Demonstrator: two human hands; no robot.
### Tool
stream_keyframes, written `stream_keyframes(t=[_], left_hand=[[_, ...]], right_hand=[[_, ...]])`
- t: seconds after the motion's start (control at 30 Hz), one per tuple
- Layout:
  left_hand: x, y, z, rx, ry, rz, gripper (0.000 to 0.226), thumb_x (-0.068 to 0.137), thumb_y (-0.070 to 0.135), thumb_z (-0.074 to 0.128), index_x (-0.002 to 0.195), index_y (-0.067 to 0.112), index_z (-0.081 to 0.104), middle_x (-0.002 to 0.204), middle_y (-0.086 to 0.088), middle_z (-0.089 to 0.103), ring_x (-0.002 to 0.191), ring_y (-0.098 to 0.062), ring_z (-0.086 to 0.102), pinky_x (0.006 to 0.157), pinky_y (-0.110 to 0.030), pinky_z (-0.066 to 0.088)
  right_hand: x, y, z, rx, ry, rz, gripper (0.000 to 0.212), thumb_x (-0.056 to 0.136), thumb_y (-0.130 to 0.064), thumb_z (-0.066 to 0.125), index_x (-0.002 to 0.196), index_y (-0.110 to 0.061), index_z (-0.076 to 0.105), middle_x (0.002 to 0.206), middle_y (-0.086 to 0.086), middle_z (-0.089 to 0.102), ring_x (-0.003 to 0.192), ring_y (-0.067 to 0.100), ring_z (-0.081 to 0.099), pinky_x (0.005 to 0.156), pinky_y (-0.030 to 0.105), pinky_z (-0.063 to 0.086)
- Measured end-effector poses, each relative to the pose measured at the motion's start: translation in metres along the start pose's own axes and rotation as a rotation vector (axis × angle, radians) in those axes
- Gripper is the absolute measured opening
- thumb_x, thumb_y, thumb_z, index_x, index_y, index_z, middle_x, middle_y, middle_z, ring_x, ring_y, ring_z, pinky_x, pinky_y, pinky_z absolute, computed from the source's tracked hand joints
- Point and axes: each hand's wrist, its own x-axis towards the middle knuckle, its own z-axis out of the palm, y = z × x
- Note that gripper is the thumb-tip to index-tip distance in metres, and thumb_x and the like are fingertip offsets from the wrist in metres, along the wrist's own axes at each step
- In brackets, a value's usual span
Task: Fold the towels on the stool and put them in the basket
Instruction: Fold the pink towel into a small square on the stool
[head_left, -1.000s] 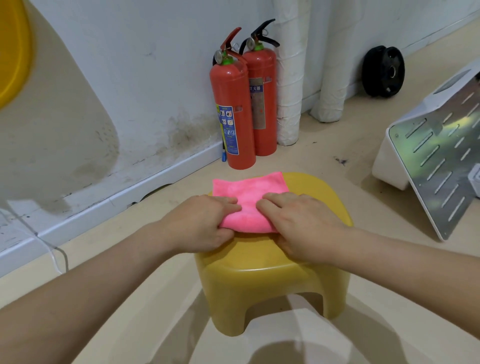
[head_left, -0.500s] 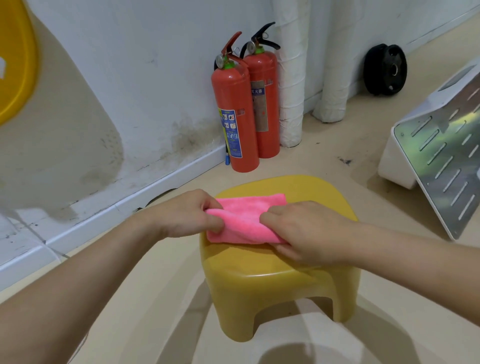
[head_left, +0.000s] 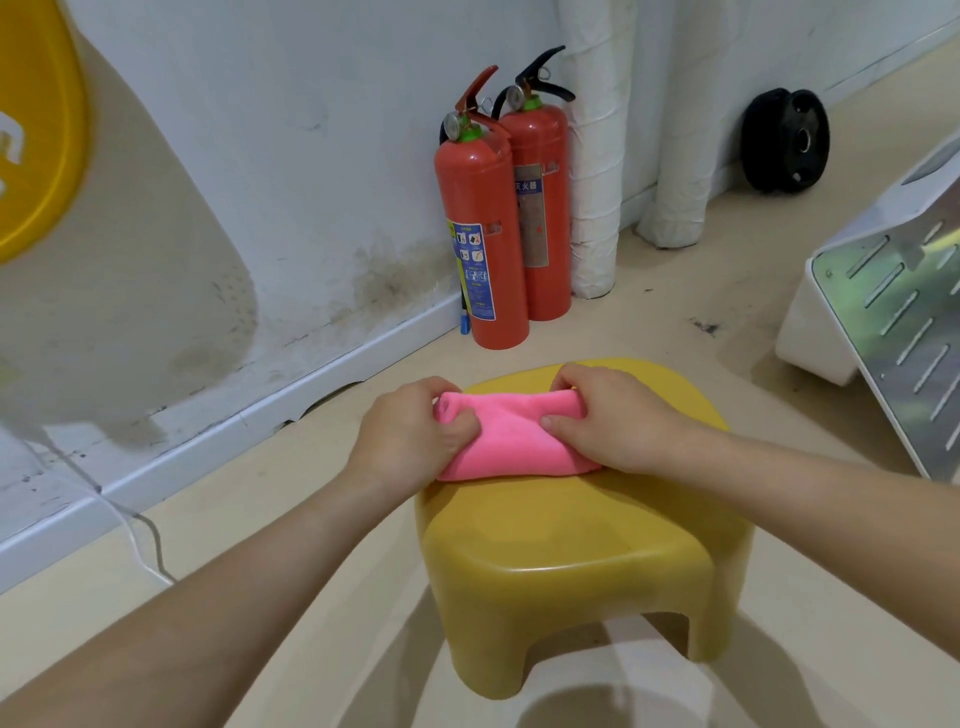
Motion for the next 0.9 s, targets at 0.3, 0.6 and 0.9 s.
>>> stream_keyframes(t=[0.3, 0.6, 0.9], left_hand=[[0.001, -0.002, -0.007, 0.346, -0.175, 0.2, 0.026, 0.084, 0.042, 0.046, 0.069, 0.021, 0.047, 0.074, -0.003, 0.051, 0.075, -0.027, 0.055, 0.064, -0.035, 0.045], [-0.007, 0.022, -0.026, 0.274, -0.44, 0.085, 0.031, 0.074, 0.035, 0.061, 0.099, 0.017, 0.062, 0.091, -0.002, 0.065, 0.085, -0.02, 0.06, 0.07, -0.035, 0.05], [-0.007, 0.035, -0.031, 0.152, -0.645, 0.031, 0.039, 0.06, 0.045, 0.059, 0.087, 0.017, 0.065, 0.089, -0.003, 0.067, 0.083, -0.019, 0.063, 0.069, -0.038, 0.05]], right_hand=[[0.006, -0.009, -0.014, 0.044, -0.202, -0.033, 0.032, 0.089, -0.024, 0.063, 0.12, -0.02, 0.064, 0.117, -0.002, 0.065, 0.108, 0.017, 0.058, 0.094, 0.032, 0.046], [0.012, -0.028, -0.018, -0.035, -0.376, 0.036, 0.015, 0.079, -0.025, 0.061, 0.093, -0.022, 0.065, 0.091, -0.002, 0.064, 0.084, 0.017, 0.06, 0.067, 0.028, 0.049], [0.007, -0.053, -0.017, -0.521, -0.313, -0.202, 0.017, 0.074, -0.021, 0.056, 0.09, -0.023, 0.05, 0.079, -0.008, 0.052, 0.083, 0.022, 0.051, 0.075, 0.037, 0.039]])
